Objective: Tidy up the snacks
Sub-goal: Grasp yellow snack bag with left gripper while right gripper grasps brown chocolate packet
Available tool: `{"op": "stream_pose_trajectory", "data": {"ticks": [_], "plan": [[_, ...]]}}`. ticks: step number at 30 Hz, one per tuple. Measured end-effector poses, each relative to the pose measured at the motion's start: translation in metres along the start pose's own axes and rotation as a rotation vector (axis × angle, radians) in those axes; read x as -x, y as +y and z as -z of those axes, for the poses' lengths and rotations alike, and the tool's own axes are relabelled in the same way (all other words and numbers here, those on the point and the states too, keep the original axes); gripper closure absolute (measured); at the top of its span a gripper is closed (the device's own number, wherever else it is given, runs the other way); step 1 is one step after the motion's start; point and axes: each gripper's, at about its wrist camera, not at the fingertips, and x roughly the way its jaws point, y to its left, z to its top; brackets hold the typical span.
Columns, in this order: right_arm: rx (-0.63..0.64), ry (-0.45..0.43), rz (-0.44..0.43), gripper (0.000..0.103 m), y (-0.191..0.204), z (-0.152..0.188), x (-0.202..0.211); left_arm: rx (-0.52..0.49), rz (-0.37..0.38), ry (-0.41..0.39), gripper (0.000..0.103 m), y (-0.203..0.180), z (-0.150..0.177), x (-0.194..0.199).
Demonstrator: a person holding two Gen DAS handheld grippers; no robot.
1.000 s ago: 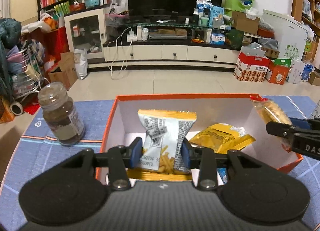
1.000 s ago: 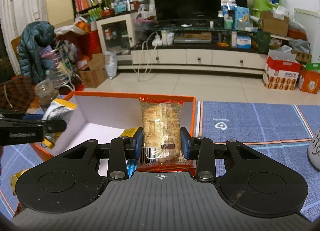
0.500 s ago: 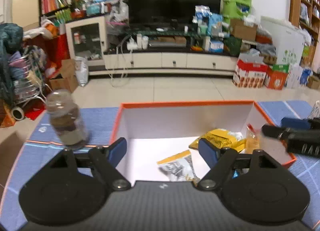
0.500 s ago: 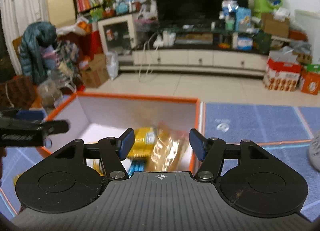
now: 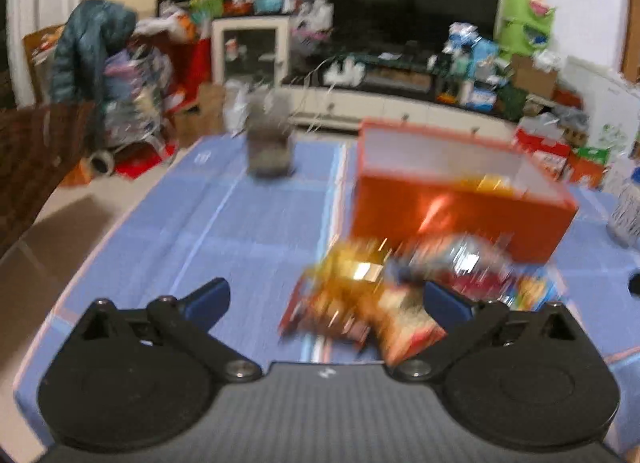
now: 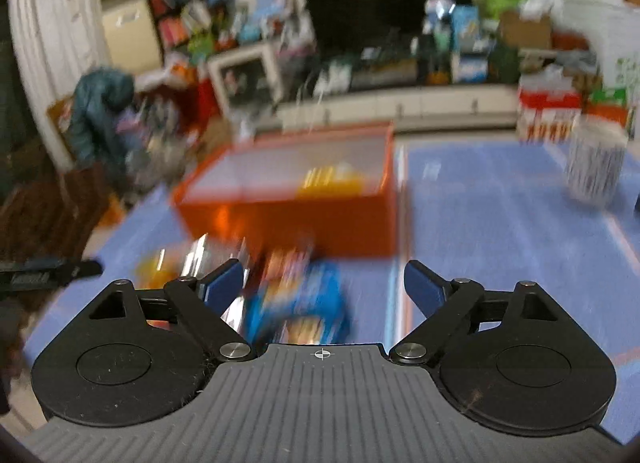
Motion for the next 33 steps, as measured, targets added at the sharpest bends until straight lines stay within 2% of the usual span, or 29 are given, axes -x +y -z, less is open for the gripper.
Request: {"op": "stream_pose_trajectory", "data": {"ticks": [2,4,6,9,13,16,18,21,23,25,29,31,32,33], "plan": [[0.081,0.030,0.027,0.025,0.023,0.023,-0.001,-0.002,-0.003,0.030,0.001,0.005,0.016,-0.007],[0.163,0.041,0.017,0.026,0.043,0.040,-0.003,-0.033,-0.004,0.063,0.001,0.007,0.019,-0.016],[0.205,0.073,0.003,0.026,0.056,0.049,-0.010,-0.067,0.007,0.045,0.001,0.012,0.017,-0.020],[0.197,0.093,-0.039,0.026,0.061,0.053,-0.017,-0.079,0.018,0.021,0.001,0.025,0.007,-0.032],[0.204,0.113,-0.033,0.026,0.055,0.060,-0.027,-0.008,0.051,0.044,0.001,0.036,-0.011,-0.061],[0.173,0.127,-0.031,0.026,0.053,0.067,-0.033,0.024,0.083,0.036,0.001,0.024,-0.022,-0.072],[0.165,0.129,-0.032,0.026,0.052,0.067,-0.037,-0.009,0.088,0.027,0.001,0.008,-0.027,-0.079],[0.174,0.144,-0.031,0.031,0.054,0.069,-0.044,-0.055,0.080,0.042,0.001,-0.010,-0.031,-0.093],[0.168,0.169,-0.044,0.034,0.053,0.072,-0.049,-0.036,0.078,0.065,0.005,-0.011,-0.032,-0.104],[0.159,0.191,-0.049,0.038,0.051,0.074,-0.052,0.004,0.086,0.074,0.003,-0.006,-0.033,-0.110],[0.146,0.212,-0.055,0.038,0.049,0.075,-0.057,0.053,0.074,0.078,0.003,-0.002,-0.038,-0.116],[0.137,0.225,-0.058,0.039,0.049,0.075,-0.061,0.061,0.085,0.093,0.010,-0.003,-0.038,-0.120],[0.128,0.235,-0.062,0.040,0.049,0.075,-0.063,0.054,0.086,0.102,0.011,-0.006,-0.036,-0.123],[0.118,0.246,-0.067,0.046,0.049,0.075,-0.066,0.054,0.084,0.103,0.009,-0.008,-0.034,-0.124]]}}
